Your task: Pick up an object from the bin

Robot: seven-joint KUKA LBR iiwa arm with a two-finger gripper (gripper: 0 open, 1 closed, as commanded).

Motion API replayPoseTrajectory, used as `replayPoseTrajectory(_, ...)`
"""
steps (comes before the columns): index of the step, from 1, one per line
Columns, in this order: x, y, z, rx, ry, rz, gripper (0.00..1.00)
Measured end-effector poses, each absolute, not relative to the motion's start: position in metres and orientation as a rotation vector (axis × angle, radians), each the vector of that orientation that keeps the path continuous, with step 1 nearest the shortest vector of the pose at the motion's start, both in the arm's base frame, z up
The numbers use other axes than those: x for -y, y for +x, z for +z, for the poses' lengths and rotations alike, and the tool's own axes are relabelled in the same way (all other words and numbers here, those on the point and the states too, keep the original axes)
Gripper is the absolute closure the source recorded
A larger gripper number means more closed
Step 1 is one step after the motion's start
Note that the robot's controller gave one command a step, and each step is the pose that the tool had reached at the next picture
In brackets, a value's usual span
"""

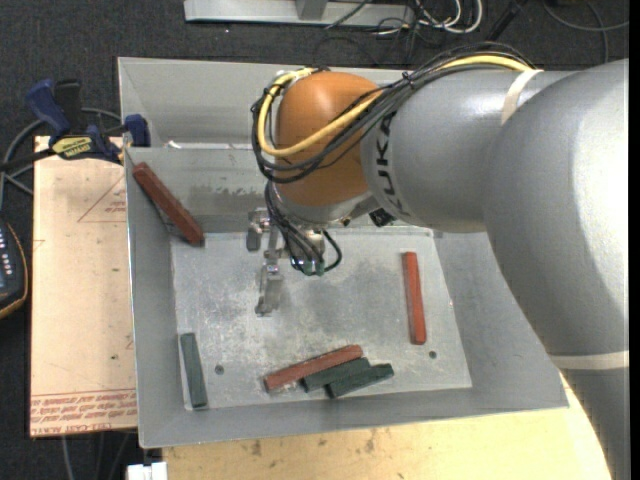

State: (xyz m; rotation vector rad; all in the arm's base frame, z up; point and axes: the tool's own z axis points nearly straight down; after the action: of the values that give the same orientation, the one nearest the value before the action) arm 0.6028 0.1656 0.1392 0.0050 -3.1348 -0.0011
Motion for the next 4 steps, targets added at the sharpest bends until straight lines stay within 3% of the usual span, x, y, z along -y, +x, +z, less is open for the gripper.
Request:
replayPoseTrajectory(1, -0.162, 0.543, 0.073, 3.130, 0.004, 0.002, 0.00)
replayPoseTrajectory(2, -0.103, 0.484, 0.071, 3.147, -0.112, -0.003, 0.00)
replayPoseTrajectory(3, -0.107, 0.485, 0.073, 3.145, -0.098, -0.007, 1.00)
replayPoseTrajectory(4, -0.066, 0.496, 0.073, 3.149, 0.073, -0.008, 1.00)
